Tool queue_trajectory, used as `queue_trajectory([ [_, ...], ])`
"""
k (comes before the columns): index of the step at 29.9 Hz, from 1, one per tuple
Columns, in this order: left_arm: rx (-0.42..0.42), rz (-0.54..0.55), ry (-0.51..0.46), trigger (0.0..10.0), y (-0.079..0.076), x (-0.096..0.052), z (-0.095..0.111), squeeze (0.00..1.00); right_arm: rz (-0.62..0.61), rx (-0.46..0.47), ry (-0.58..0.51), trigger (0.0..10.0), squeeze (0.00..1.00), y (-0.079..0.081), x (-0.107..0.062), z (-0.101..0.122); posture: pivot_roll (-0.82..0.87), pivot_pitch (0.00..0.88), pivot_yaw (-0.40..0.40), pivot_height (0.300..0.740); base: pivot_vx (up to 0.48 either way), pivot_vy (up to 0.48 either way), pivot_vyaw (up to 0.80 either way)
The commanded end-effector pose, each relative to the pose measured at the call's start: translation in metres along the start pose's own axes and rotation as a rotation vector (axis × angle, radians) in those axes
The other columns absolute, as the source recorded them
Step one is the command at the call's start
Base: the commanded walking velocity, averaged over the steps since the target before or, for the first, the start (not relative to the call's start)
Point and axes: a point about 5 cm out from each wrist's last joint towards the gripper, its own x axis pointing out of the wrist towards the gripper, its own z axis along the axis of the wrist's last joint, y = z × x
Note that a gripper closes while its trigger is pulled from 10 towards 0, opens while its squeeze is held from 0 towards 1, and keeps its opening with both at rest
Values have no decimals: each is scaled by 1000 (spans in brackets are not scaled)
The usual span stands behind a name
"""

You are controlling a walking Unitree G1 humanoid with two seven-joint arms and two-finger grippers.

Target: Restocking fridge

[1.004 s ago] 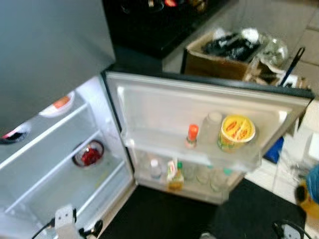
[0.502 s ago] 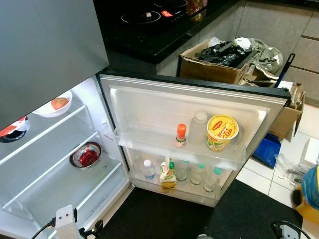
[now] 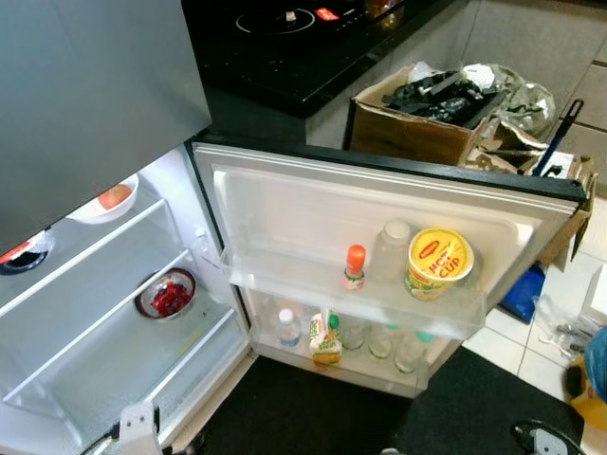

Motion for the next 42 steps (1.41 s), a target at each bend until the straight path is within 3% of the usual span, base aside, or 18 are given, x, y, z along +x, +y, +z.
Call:
queue_trajectory([
  [1,-19,-4,71,10000,-3,-4,-20,0,-11,-9,47,10000,0,1,-1,-11,-86,128,-9,740,0,0,0],
  [4,-53,-21,96,10000,-7,-5,-29,0,-13,-31,60,10000,0,2,-1,-12,-84,121,-14,740,0,-133,0],
  [10,-32,-38,119,10000,-10,-5,-33,0,-24,-50,83,10000,0,2,-1,-15,-84,121,-14,740,0,-404,0],
  [42,1,-80,126,10000,-13,-2,-27,0,-44,-106,135,10000,0,4,-2,-27,-83,114,-3,740,0,-440,0],
])
